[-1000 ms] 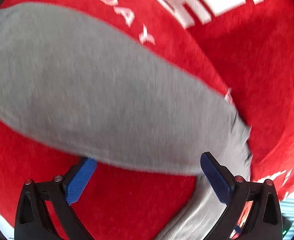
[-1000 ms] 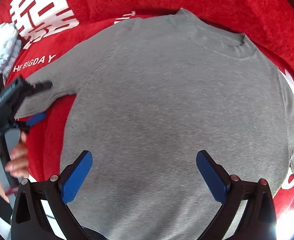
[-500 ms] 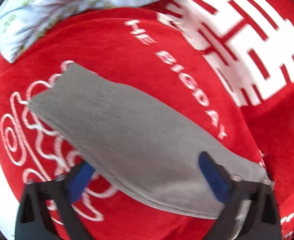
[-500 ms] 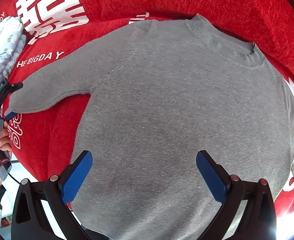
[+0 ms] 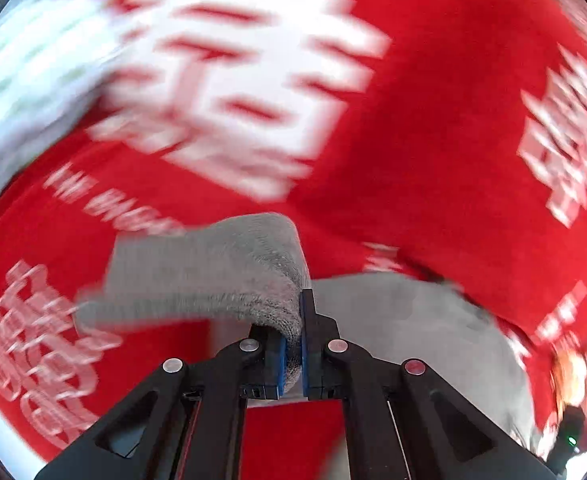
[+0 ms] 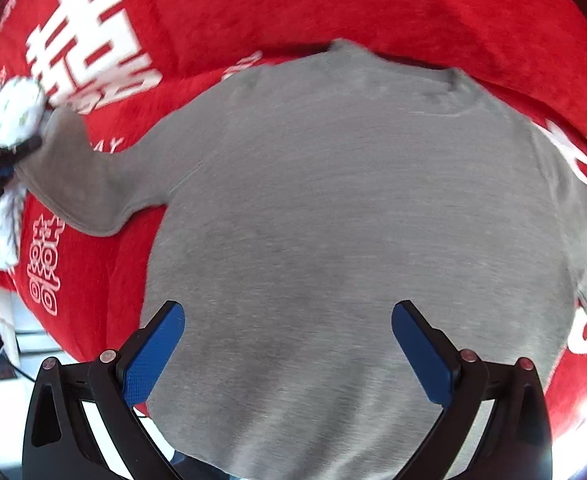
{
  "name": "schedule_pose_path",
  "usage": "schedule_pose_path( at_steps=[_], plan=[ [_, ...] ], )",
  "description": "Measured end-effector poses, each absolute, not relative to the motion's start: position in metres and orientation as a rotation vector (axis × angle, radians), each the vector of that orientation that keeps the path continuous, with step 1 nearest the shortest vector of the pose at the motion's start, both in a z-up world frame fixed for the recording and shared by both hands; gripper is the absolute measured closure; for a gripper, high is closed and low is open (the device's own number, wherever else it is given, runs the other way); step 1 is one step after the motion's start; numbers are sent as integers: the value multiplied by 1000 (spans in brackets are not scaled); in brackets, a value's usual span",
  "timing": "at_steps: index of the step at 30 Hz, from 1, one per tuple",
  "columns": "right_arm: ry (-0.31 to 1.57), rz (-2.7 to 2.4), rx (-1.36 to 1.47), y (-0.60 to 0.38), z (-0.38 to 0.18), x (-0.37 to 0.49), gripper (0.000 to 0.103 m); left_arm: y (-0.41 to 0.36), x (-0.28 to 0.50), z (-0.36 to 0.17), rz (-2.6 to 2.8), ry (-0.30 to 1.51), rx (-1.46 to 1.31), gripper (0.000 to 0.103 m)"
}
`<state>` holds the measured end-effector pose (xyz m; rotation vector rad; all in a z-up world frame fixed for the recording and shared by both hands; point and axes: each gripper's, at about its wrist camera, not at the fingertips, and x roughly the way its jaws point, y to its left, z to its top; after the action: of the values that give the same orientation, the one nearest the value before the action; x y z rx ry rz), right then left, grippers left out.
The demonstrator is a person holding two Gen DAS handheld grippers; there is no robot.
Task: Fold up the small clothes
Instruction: 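Grasp the grey sweater sleeve cuff with the left gripper, then fold the sleeve across the sweater body with the left gripper and release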
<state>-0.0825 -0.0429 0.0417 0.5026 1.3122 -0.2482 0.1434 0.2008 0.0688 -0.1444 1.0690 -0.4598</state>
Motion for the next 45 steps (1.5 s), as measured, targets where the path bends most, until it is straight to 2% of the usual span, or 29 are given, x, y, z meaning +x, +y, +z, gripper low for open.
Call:
schedule_pose_path(
  at_steps=[6, 10, 15, 17, 18, 19, 20, 24, 30, 32, 33, 34, 36, 39, 41, 44, 45],
  plan=[
    [1223, -408, 626, -111, 54, -131, 0, 36, 97, 85, -790, 1080, -28, 97],
    [1235, -515, 731, -156, 39, -169, 0, -60, 50, 48, -884, 1143, 152, 97],
    [1273, -580, 768, -180, 20, -197, 0, -101, 15, -13, -896, 1275, 350, 96],
    [1279, -592, 779, -186, 15, -203, 0, -93, 15, -26, -853, 1306, 377, 66],
    [1281, -596, 778, -186, 15, -202, 0, -86, 14, -24, -841, 1295, 365, 34],
    [1282, -594, 773, -186, 16, -198, 0, -79, 15, -16, -816, 1267, 364, 8],
    [1283, -585, 756, -184, 17, -192, 0, -71, 16, -7, -803, 1233, 367, 4],
    [1255, -489, 597, -171, 31, -143, 0, -14, 25, 36, -736, 1117, 396, 4],
    [1303, -399, 106, -115, 21, -38, 1, 84, 61, 36, -454, 1113, 454, 4],
    [1330, -447, -96, -101, 3, -13, 10, 104, 72, 23, -378, 1149, 482, 4],
    [1341, -456, -144, -100, -4, -5, 40, 112, 73, 15, -358, 1160, 493, 4],
    [1347, -434, -132, -104, -9, 2, 96, 117, 72, 7, -341, 1165, 515, 4],
    [1323, -404, 41, -125, -4, 5, 96, 118, 69, -8, -334, 1178, 560, 4],
    [1129, -386, 346, -166, 21, -22, 96, 112, 67, -22, -325, 1173, 579, 4],
    [1072, -443, 488, -195, 20, -50, 96, 111, 69, -23, -316, 1166, 560, 4],
    [1086, -524, 776, -237, -9, -92, 85, 103, 74, -24, -310, 1173, 556, 4],
    [1082, -541, 890, -247, -19, -108, 78, 104, 76, -24, -306, 1174, 558, 4]
  ],
)
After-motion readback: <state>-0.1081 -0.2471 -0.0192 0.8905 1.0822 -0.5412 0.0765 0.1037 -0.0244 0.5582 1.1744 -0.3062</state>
